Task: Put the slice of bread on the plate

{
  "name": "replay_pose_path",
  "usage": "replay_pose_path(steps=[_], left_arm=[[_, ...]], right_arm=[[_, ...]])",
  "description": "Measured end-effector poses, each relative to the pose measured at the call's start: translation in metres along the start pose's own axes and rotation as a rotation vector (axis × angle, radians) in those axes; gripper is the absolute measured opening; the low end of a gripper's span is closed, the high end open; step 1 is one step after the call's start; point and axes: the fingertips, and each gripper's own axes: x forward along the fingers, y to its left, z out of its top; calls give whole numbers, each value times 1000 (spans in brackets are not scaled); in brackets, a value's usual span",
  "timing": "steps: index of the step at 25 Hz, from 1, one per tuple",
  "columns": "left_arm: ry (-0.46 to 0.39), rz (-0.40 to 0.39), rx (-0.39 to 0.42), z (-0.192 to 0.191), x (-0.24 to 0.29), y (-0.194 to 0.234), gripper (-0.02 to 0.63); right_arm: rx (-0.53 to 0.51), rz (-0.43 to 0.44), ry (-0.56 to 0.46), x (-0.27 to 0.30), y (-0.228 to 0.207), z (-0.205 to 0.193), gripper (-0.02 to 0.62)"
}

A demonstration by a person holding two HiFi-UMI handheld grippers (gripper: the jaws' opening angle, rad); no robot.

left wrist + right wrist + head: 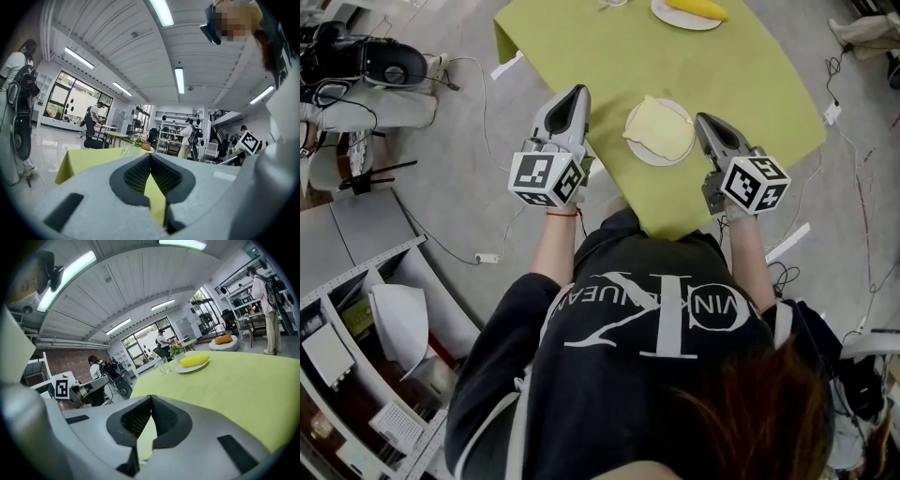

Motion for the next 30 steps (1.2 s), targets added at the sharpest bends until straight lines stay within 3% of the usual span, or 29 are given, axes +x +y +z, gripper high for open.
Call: replay_pose_path(steps=[13, 19, 25, 30], left_arm=[[-31, 13, 52, 18, -2, 1, 9], [-40, 24, 83, 22, 52, -21, 9], [-93, 38, 112, 38, 3, -4, 9], [-129, 58, 133, 49, -10, 0, 9]], right_arm=[[-172, -52, -155, -8, 1, 44, 2], [-245, -55, -210, -15, -49, 81, 2], [-313, -51, -241, -21, 2, 73, 2], [-353, -50, -263, -23, 18, 76, 2]])
